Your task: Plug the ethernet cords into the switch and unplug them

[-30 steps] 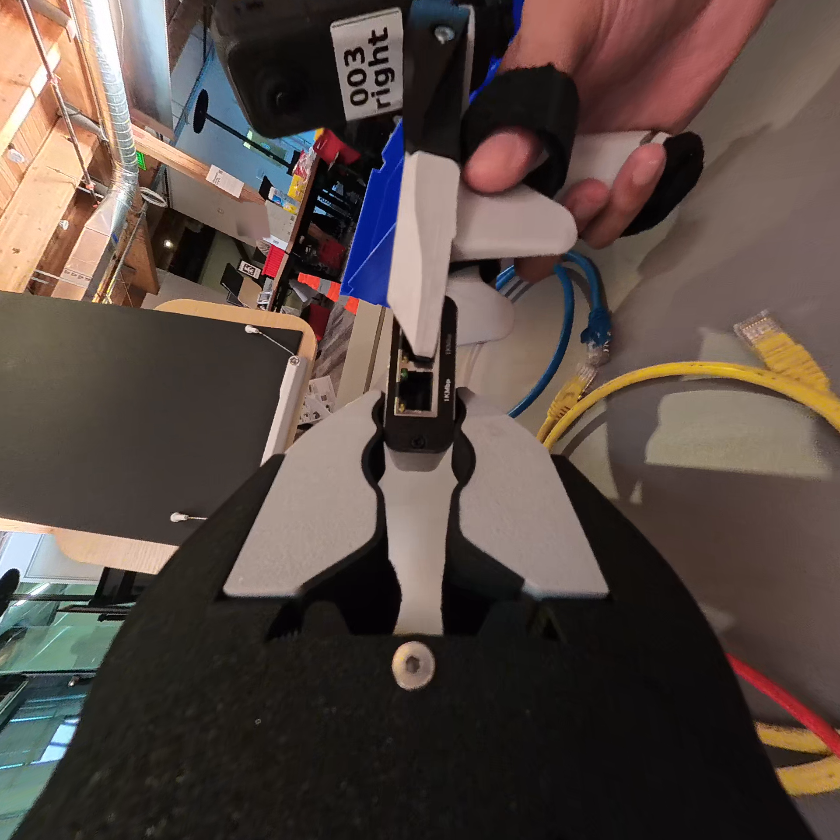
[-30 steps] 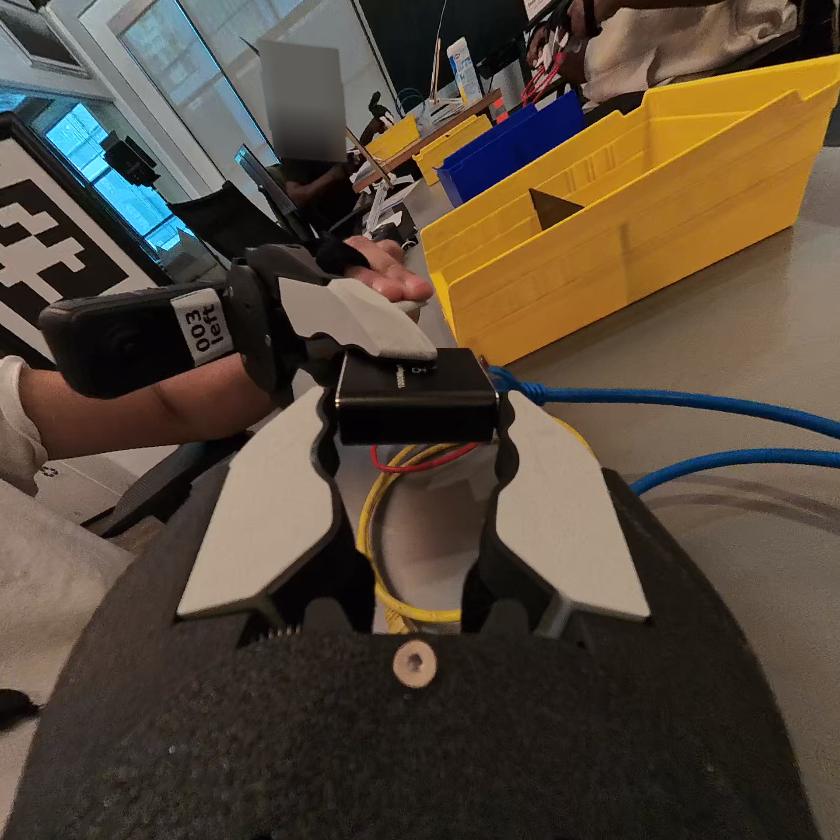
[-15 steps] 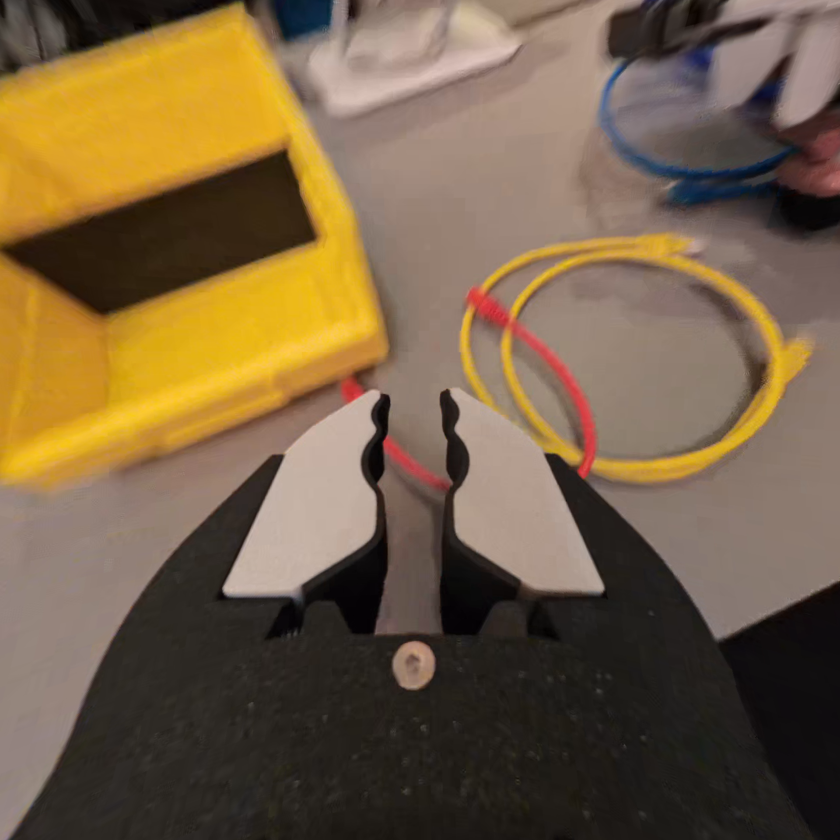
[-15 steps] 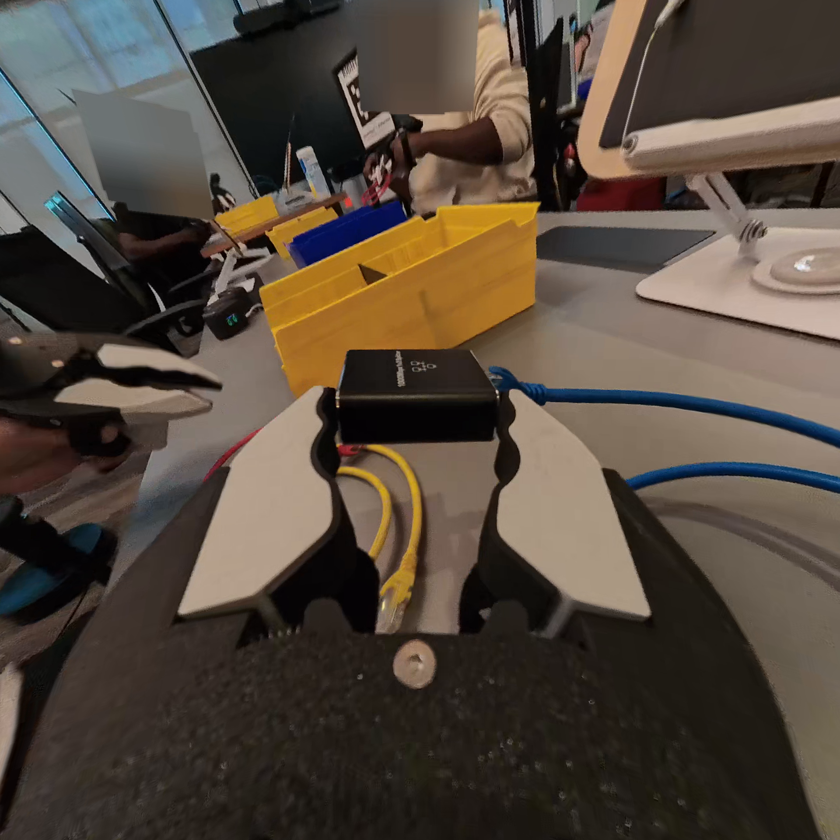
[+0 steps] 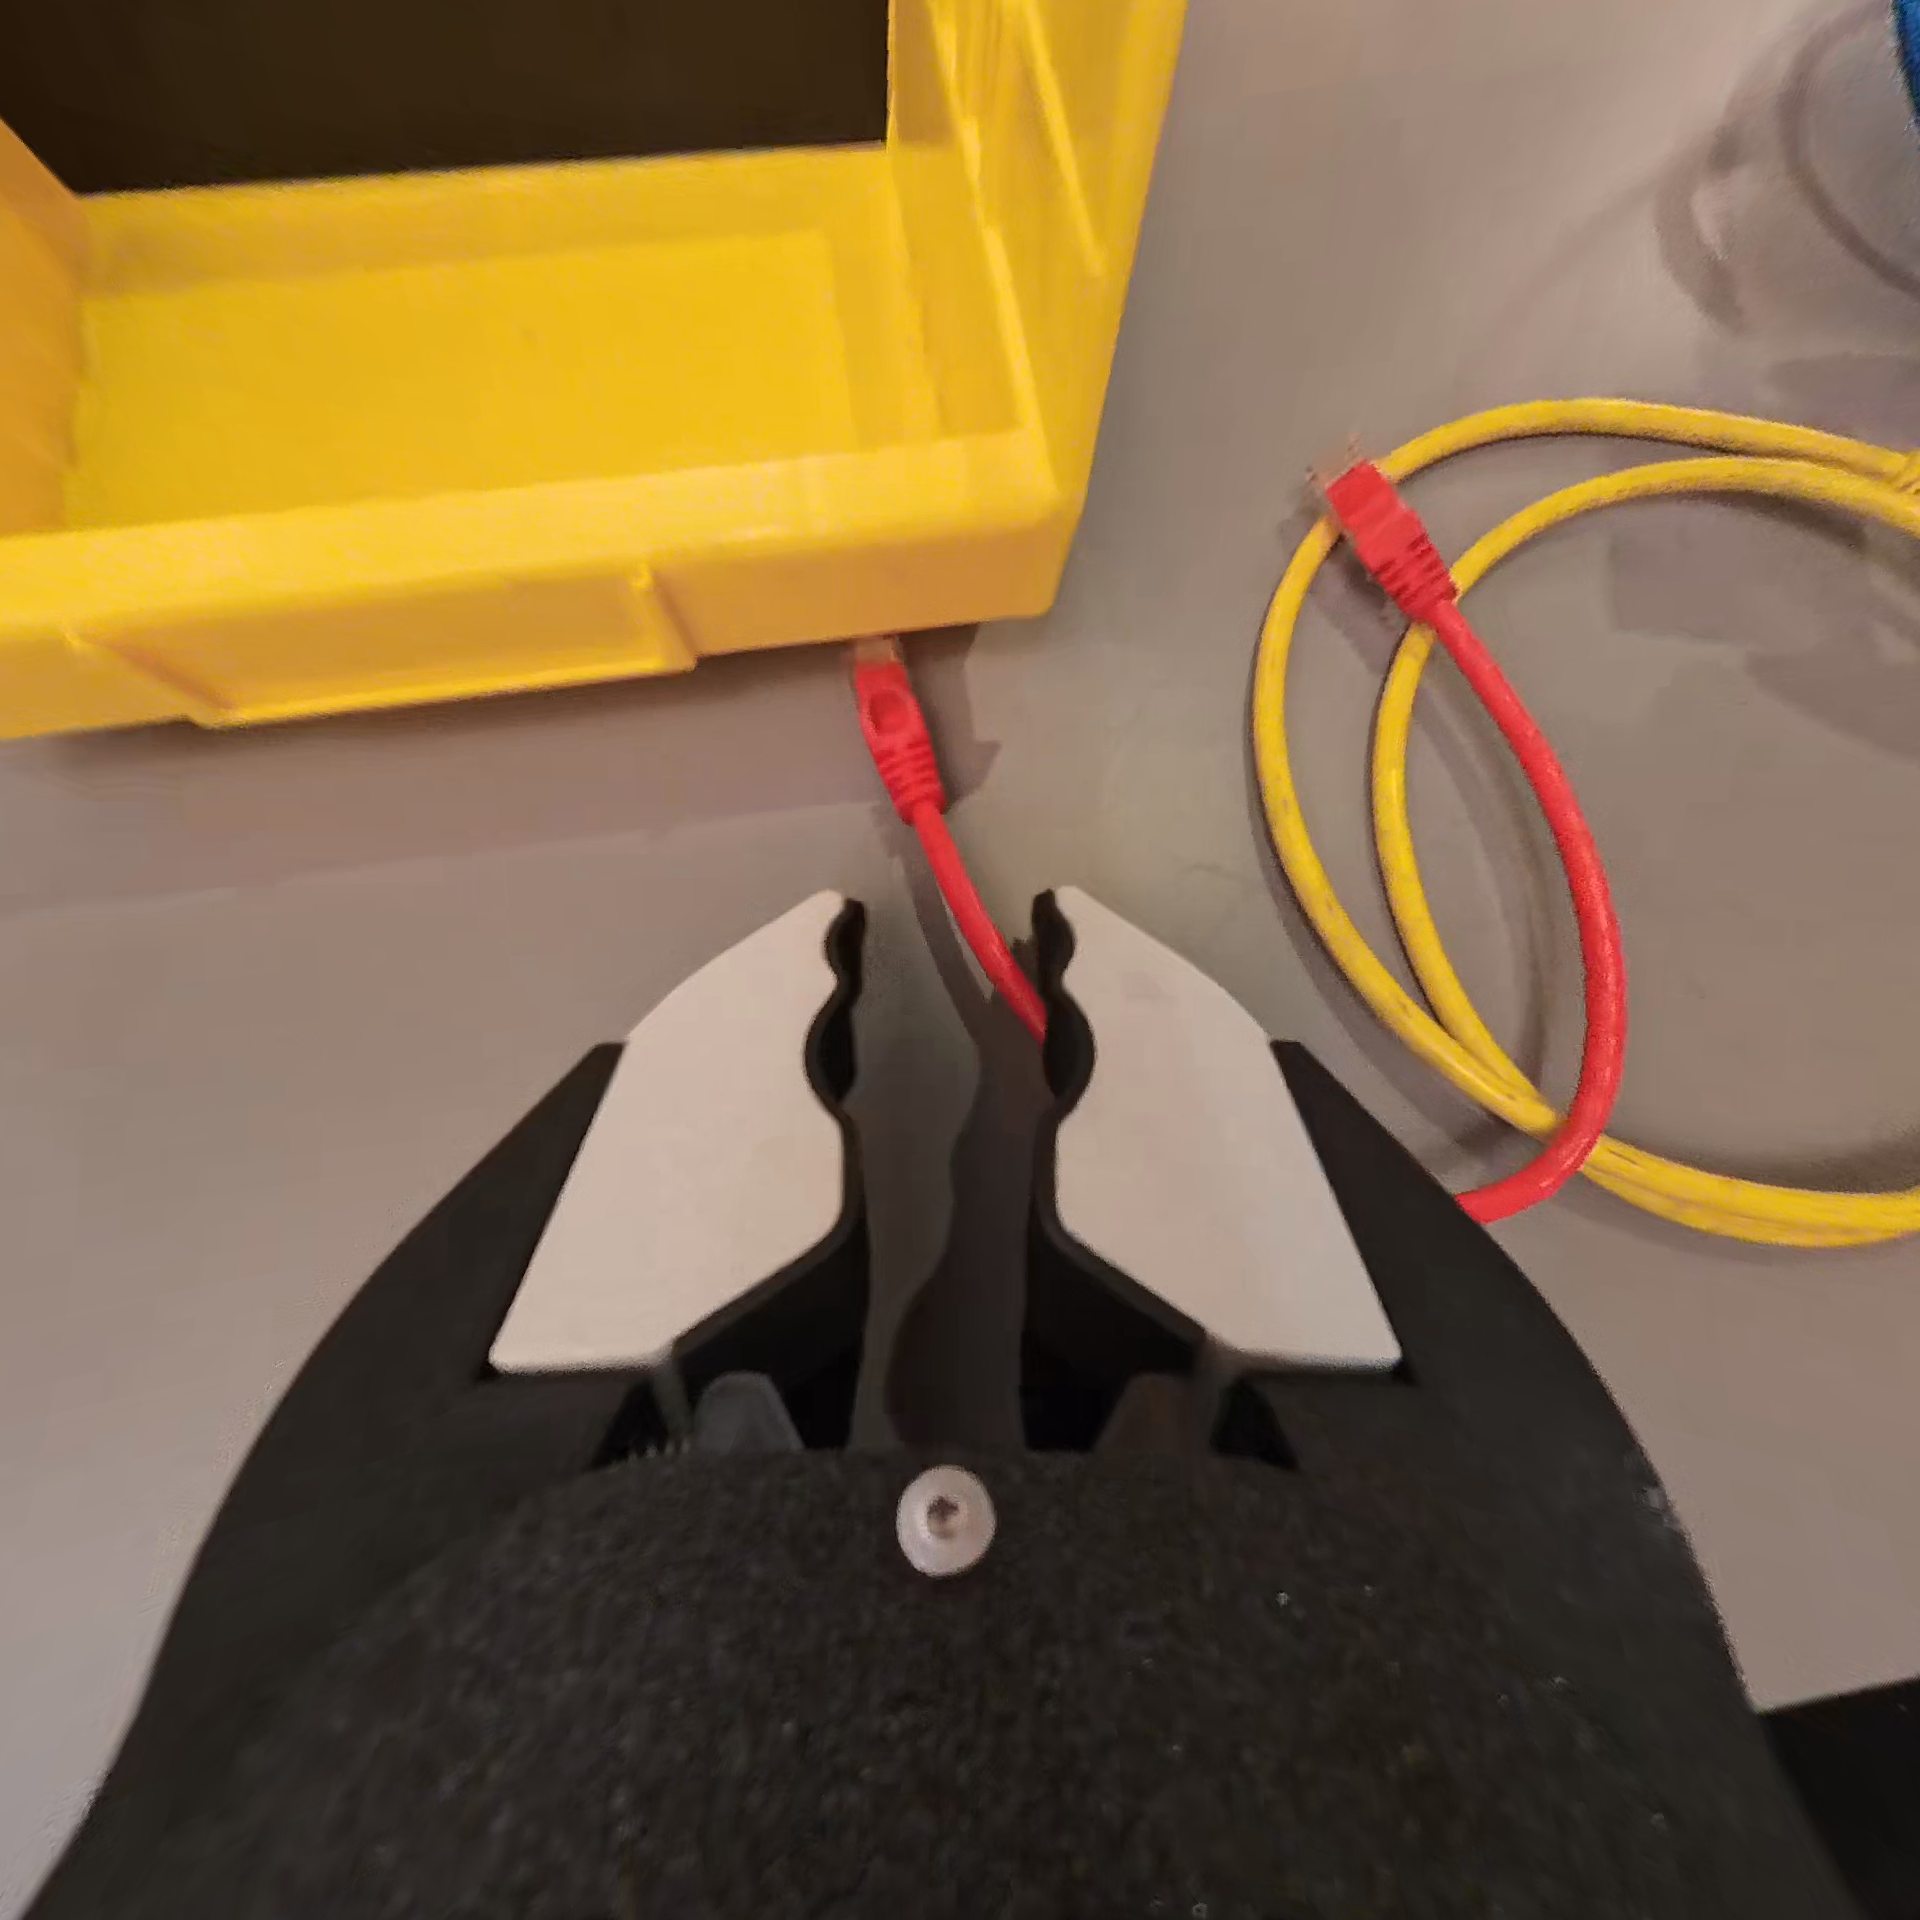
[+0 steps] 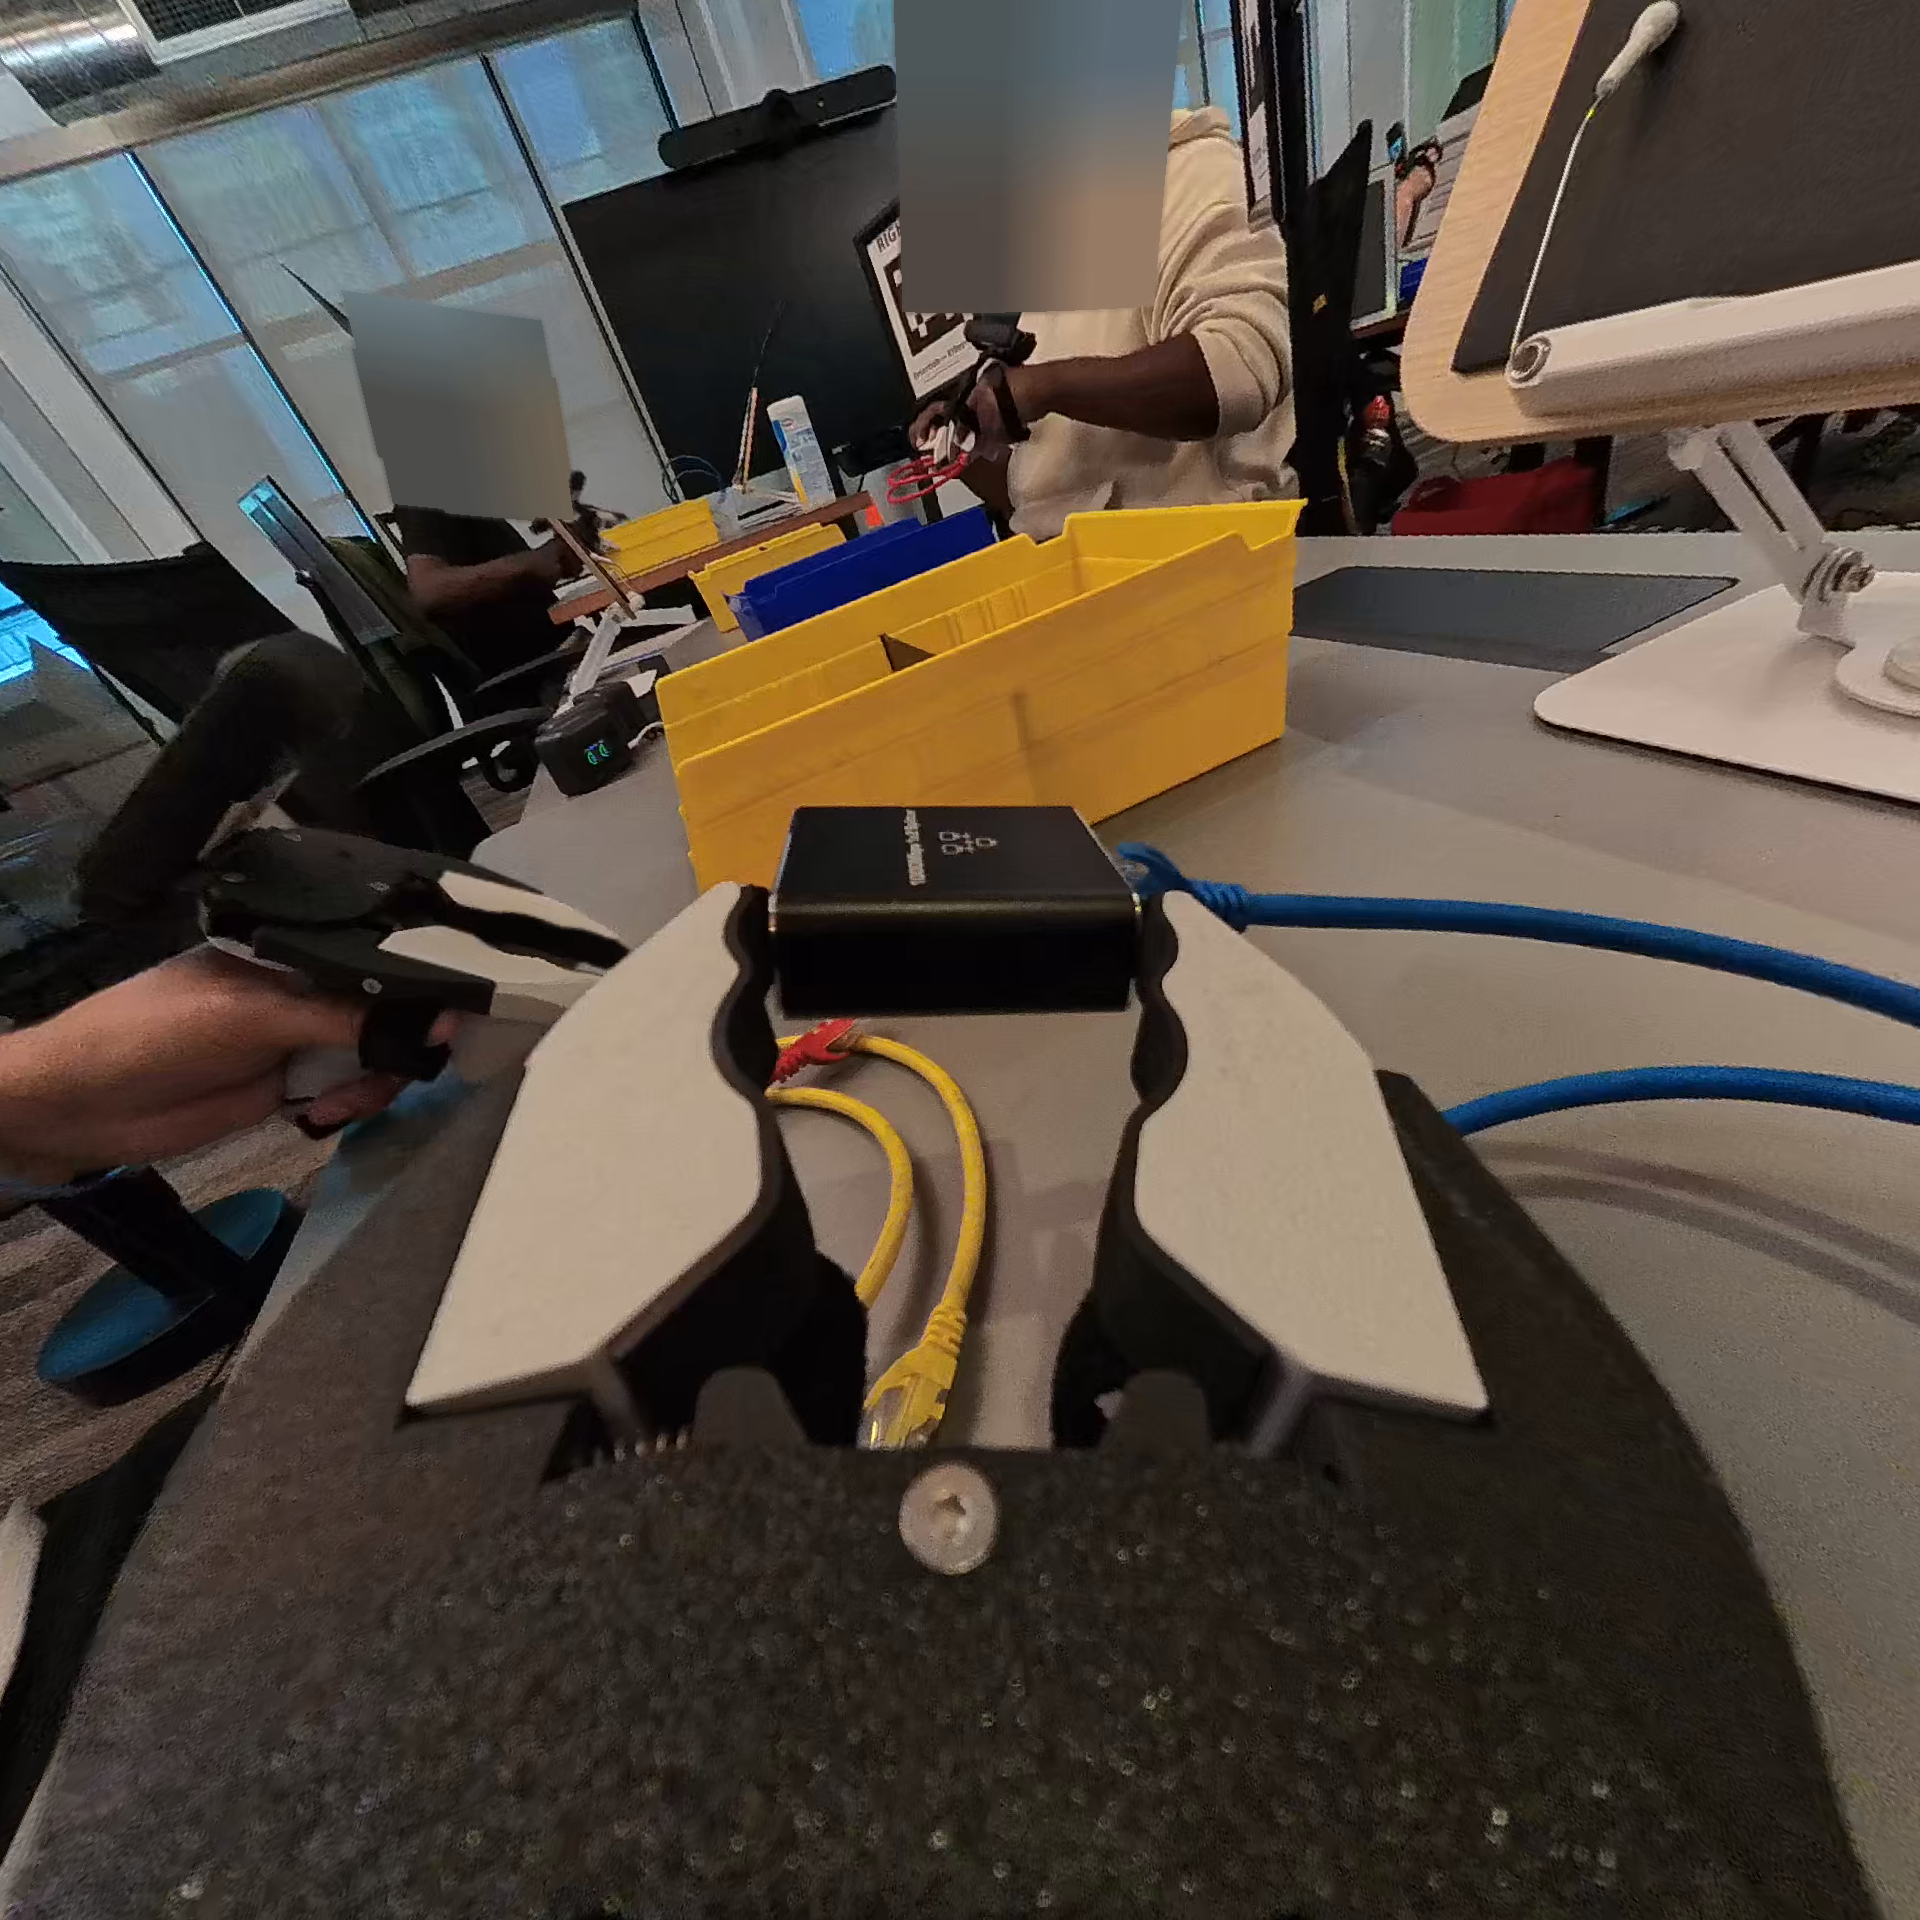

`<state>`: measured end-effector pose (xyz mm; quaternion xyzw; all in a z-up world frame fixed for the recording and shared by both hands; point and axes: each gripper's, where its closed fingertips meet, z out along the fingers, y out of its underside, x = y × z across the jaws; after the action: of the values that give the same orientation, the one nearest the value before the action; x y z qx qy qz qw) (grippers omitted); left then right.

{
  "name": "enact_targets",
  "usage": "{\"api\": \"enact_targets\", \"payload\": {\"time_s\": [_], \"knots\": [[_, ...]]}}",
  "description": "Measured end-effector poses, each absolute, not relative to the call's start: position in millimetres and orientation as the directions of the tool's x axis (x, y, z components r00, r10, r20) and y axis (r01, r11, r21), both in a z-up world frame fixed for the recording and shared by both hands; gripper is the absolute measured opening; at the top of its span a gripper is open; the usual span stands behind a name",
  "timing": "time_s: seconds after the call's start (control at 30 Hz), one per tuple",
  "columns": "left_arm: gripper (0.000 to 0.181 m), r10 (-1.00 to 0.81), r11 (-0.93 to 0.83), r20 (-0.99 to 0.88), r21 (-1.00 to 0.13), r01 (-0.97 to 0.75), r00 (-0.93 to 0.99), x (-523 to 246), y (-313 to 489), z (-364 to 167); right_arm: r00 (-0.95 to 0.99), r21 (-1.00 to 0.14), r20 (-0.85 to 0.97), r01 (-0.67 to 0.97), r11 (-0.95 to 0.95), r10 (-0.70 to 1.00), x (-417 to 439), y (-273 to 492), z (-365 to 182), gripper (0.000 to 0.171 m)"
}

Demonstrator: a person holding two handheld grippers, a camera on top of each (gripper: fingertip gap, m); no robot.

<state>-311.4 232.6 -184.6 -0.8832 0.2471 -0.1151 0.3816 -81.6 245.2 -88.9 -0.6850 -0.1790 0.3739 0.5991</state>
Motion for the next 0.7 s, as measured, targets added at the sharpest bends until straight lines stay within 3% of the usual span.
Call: {"api": "enact_targets", "payload": {"time_s": [0.1, 0.3, 0.47, 0.6, 0.7], "knots": [[0.01, -0.548, -0.584, -0.015, -0.709, -0.395, 0.836, -307, 229, -192, 0.651, -0.956, -0.293, -0.196, -0.217, 0.7, -84, 244, -89, 0.068], [0.005, -0.605, -0.592, 0.002, -0.67, -0.448, 0.796, -314, 215, -193, 0.664, -0.962, -0.274, -0.185, -0.203, 0.696, -84, 244, -89, 0.067], [0.005, -0.679, -0.484, -0.051, -0.718, -0.499, 0.732, -313, 203, -165, 0.699, -0.967, -0.254, -0.176, -0.182, 0.669, -80, 246, -88, 0.068], [0.005, -0.777, -0.339, -0.1, -0.765, -0.548, 0.621, -270, 206, -123, 0.775, -0.985, -0.17, -0.124, -0.117, 0.609, -74, 247, -85, 0.068], [0.005, -0.854, -0.298, -0.036, -0.784, -0.545, 0.519, -220, 203, -101, 0.827, -0.996, -0.091, -0.071, -0.057, 0.555, -71, 245, -80, 0.068]]}}
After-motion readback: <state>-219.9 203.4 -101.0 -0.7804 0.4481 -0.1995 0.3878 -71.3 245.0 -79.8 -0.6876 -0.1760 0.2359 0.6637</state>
